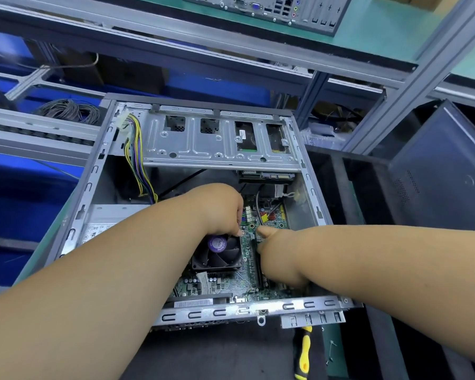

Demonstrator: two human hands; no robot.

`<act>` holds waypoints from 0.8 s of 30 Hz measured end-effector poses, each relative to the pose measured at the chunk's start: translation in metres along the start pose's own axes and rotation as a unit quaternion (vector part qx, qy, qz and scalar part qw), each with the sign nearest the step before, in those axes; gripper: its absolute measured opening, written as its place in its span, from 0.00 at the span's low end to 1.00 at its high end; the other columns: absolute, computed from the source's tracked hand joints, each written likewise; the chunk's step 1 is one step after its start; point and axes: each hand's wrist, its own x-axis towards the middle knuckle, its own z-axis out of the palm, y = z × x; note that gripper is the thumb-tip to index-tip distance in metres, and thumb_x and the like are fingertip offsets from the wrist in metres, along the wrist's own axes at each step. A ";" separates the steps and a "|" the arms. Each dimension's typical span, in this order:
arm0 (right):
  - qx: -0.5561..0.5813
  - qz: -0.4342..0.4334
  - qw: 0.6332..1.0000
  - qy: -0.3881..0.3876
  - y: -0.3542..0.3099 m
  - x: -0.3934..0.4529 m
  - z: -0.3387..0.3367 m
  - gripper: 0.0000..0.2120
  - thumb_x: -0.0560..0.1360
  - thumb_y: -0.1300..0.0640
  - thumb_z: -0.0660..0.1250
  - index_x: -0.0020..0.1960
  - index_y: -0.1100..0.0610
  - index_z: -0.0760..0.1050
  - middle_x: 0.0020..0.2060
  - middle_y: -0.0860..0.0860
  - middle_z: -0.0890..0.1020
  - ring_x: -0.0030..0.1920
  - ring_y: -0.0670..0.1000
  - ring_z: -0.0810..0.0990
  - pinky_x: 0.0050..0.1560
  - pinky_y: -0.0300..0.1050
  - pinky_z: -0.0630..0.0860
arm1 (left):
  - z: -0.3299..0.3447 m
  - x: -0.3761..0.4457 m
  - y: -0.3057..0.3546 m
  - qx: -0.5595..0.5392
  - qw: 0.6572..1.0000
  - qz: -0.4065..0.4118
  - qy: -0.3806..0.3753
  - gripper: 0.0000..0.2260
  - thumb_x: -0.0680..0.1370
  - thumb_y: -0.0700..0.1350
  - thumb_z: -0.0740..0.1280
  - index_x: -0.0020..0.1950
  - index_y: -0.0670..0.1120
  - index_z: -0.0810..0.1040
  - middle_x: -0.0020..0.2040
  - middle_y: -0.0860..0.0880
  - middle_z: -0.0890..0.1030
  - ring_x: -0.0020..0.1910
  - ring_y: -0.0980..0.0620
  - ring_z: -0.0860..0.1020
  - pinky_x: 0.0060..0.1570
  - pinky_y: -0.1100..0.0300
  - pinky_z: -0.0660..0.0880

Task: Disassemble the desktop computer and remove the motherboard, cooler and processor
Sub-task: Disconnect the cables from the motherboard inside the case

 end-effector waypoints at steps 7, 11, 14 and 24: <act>-0.027 0.010 0.999 0.030 -0.001 -0.014 -0.005 0.07 0.77 0.53 0.65 0.41 0.52 0.75 0.45 0.49 0.78 0.62 0.54 0.72 0.75 0.64 0.42 | 0.000 0.001 0.000 -0.022 1.000 -0.016 -0.004 0.08 0.71 0.53 0.75 0.44 0.51 0.82 0.40 0.54 0.81 0.35 0.59 0.74 0.30 0.64 0.65; -0.009 0.048 0.989 0.139 0.012 -0.028 -0.011 0.10 0.76 0.54 0.67 0.37 0.51 0.71 0.34 0.46 0.71 0.59 0.54 0.71 0.72 0.60 0.49 | -0.002 -0.001 0.001 -0.023 0.999 -0.020 -0.019 0.09 0.72 0.53 0.75 0.47 0.51 0.81 0.44 0.53 0.81 0.39 0.55 0.75 0.32 0.62 0.66; 0.022 0.059 0.978 0.200 0.016 -0.031 -0.011 0.06 0.76 0.54 0.65 0.43 0.54 0.78 0.31 0.47 0.69 0.53 0.53 0.70 0.71 0.60 0.51 | -0.004 -0.002 0.001 -0.028 0.999 -0.029 -0.011 0.08 0.76 0.50 0.70 0.52 0.49 0.82 0.49 0.51 0.82 0.45 0.52 0.77 0.41 0.60 0.70; 0.214 0.051 0.941 0.256 0.016 -0.038 0.004 0.12 0.76 0.45 0.67 0.53 0.52 0.79 0.49 0.50 0.80 0.57 0.54 0.72 0.53 0.54 0.77 | -0.025 -0.012 -0.017 0.024 0.992 -0.123 0.003 0.16 0.78 0.37 0.59 0.64 0.46 0.75 0.61 0.45 0.77 0.56 0.46 0.77 0.58 0.51 0.76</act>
